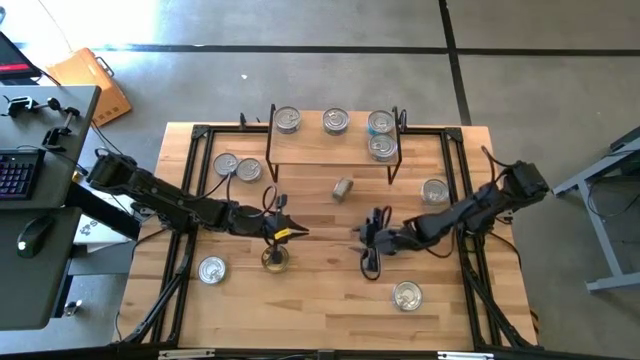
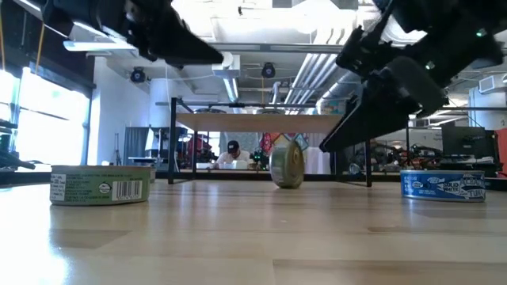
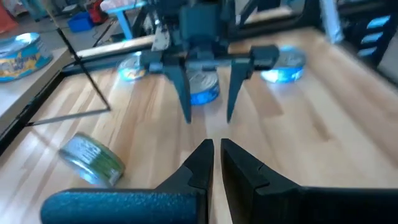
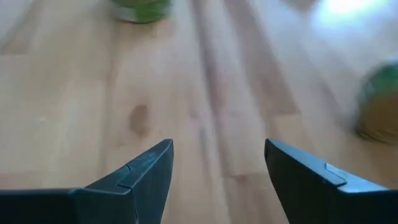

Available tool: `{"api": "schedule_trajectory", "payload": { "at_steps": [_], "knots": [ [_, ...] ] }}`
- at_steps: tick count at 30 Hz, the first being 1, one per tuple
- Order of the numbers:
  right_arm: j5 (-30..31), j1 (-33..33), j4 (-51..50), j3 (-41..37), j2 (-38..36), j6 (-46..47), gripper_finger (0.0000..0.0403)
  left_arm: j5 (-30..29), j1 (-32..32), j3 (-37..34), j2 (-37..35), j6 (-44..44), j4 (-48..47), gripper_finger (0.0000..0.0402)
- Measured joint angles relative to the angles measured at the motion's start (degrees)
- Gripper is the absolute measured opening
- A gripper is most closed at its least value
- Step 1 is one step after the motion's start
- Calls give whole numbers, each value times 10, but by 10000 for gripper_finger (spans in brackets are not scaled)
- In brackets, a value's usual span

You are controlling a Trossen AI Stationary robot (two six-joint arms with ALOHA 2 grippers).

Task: Stack canned seafood by type on shelf
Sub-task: Put the green tuna can on the shelf aligned with the other green tuna can

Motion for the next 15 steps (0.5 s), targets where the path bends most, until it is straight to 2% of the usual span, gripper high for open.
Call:
{"api": "schedule_trajectory", "payload": {
  "at_steps": [3,6,11,15],
  "knots": [
    [79,12,-25,0,0,56,247,-21,7,0,22,1,2,21],
    [125,16,-57,0,1,89,247,-24,21,0,58,1,14,21],
    [137,11,-79,0,1,99,247,-32,50,0,141,5,98,25],
    [137,11,-78,0,1,111,247,-14,80,0,206,14,198,56]
  ]
}}
